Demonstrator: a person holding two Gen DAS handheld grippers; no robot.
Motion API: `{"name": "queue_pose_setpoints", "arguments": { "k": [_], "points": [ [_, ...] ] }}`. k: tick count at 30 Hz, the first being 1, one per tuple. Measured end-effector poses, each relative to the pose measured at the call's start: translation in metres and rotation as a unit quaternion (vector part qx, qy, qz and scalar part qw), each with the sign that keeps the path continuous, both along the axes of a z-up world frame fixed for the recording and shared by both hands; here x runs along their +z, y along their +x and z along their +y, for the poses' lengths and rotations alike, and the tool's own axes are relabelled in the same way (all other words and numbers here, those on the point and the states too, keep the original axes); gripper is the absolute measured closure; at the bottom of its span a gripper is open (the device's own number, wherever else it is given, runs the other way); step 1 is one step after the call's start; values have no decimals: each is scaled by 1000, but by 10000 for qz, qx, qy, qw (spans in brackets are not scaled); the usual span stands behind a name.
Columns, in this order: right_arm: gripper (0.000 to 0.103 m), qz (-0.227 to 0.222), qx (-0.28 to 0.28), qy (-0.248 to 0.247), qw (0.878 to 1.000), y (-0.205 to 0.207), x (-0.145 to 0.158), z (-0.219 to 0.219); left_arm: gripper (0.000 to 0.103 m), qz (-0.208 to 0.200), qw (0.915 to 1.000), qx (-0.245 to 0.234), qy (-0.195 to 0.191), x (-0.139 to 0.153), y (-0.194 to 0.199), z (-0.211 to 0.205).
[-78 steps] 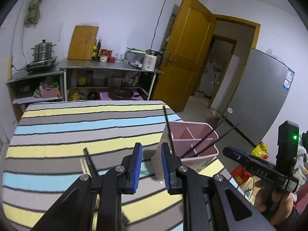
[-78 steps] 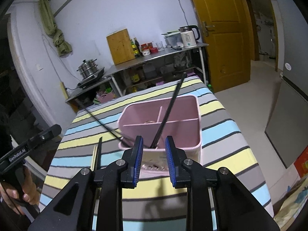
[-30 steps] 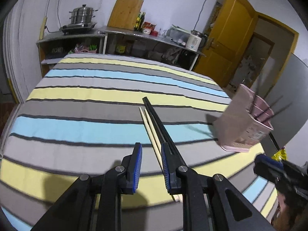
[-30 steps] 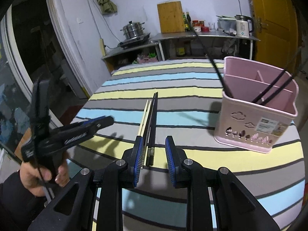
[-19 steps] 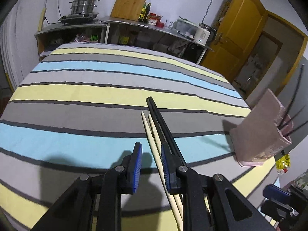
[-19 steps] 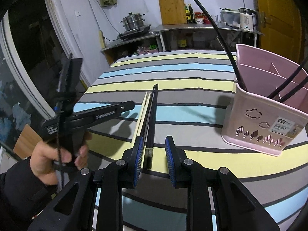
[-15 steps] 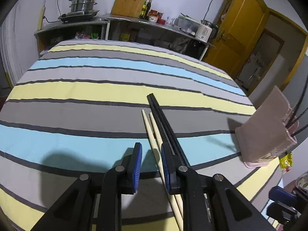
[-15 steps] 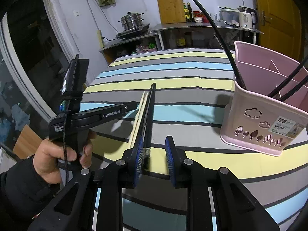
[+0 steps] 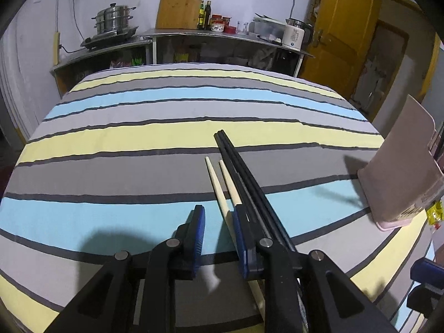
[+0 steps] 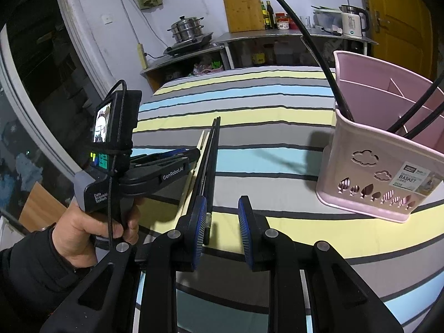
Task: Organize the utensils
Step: 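Grasp a wooden chopstick with the left tool while the right tool grasps another wooden chopstick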
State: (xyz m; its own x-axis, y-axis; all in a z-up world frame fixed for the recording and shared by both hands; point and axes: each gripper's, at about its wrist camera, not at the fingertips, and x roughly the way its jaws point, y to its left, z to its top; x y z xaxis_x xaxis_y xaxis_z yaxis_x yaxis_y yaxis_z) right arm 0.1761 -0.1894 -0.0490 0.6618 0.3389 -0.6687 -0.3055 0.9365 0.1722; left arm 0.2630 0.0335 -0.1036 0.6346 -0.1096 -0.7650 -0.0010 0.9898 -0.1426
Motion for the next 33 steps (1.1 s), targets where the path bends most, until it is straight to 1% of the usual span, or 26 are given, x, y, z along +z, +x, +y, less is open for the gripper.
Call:
{"name": "queue_pose_setpoints", "arguments": {
  "k": [3, 5, 10, 16, 19, 22, 27, 33],
  "points": [
    [79, -18, 42, -16, 10000, 0, 1, 3, 84, 7, 10000, -44, 57, 1, -6, 4],
    [79, -31, 58, -26, 10000, 1, 0, 6, 90, 36, 10000, -30, 86, 2, -12, 10],
    [79, -59, 181, -39, 9998, 11, -1, 18, 91, 82, 9999, 144, 24, 3, -27, 38],
    [79, 51, 494, 38, 9988, 46, -11, 50, 91, 118, 9984, 538, -107, 3, -46, 79],
    [79, 249, 642, 69, 9976, 69, -24, 70, 91, 126, 9977, 582, -318, 2, -52, 93],
    [79, 415, 716, -41, 9966, 87, -38, 83, 91, 119, 9971, 572, -477, 2, -54, 100],
    [79, 585, 672, -149, 9959, 107, -52, 91, 91, 95, 9961, 586, -654, 1, -51, 105],
    [79, 546, 554, -209, 9968, 113, -52, 91, 91, 58, 9957, 598, -703, 0, -48, 103]
  ]
}}
